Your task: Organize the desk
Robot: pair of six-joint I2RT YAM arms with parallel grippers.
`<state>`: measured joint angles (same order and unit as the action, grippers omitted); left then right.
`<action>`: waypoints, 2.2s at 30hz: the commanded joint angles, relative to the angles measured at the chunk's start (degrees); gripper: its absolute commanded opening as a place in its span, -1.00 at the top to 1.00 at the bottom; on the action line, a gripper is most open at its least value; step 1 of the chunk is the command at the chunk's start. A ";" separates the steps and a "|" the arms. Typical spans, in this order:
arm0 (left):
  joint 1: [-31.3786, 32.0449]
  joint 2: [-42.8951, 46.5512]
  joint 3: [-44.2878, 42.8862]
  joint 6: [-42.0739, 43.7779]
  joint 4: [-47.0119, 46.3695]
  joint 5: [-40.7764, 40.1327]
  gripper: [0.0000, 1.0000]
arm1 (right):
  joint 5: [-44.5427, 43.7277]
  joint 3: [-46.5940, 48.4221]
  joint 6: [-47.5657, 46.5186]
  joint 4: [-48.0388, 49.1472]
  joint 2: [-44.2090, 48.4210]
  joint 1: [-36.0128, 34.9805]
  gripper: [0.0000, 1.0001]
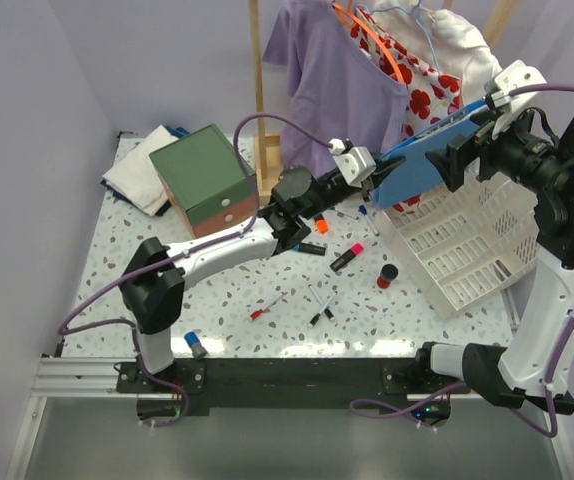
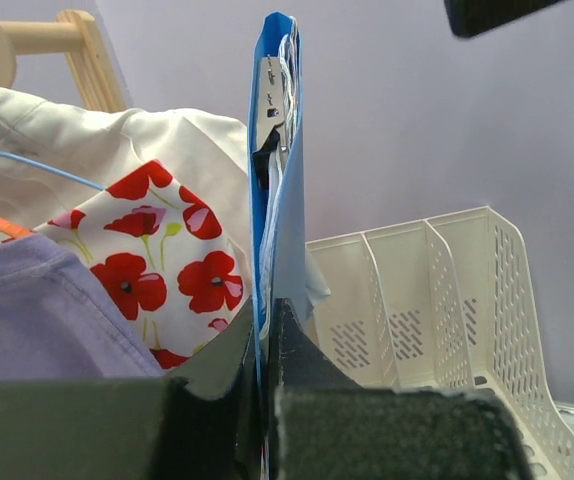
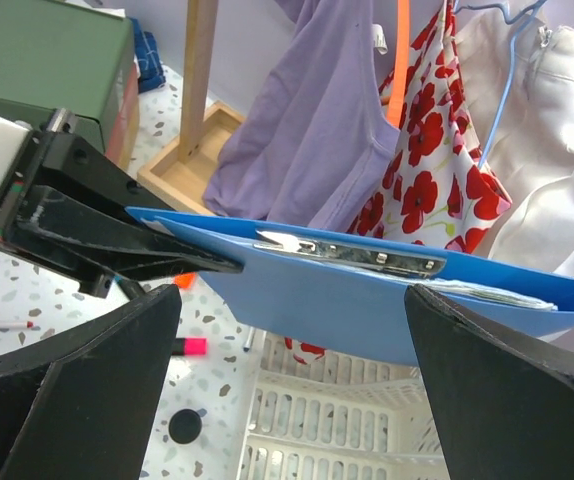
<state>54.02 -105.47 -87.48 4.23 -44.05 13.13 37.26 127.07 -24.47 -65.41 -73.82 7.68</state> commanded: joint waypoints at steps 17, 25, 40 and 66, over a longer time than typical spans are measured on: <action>1.26 7.74 -1.28 -3.08 -6.22 0.94 1.00 | 3.08 0.64 1.27 -0.33 1.93 0.31 -0.97; 1.35 1.85 -5.76 -3.79 -5.08 1.38 1.00 | 4.05 1.34 1.18 -1.13 1.66 0.32 -0.97; 1.26 -14.32 -17.98 -9.94 -8.32 0.67 1.00 | 6.95 0.55 1.44 -1.13 1.14 0.32 -0.97; 3.72 -17.84 -26.60 -12.40 -3.24 -5.39 1.00 | 11.00 -2.26 1.88 -0.34 2.54 0.32 -0.97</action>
<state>56.77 -127.39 -109.32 -8.36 -41.93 10.74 46.28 125.43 -23.59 -66.39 -72.23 7.84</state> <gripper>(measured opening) 0.041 0.986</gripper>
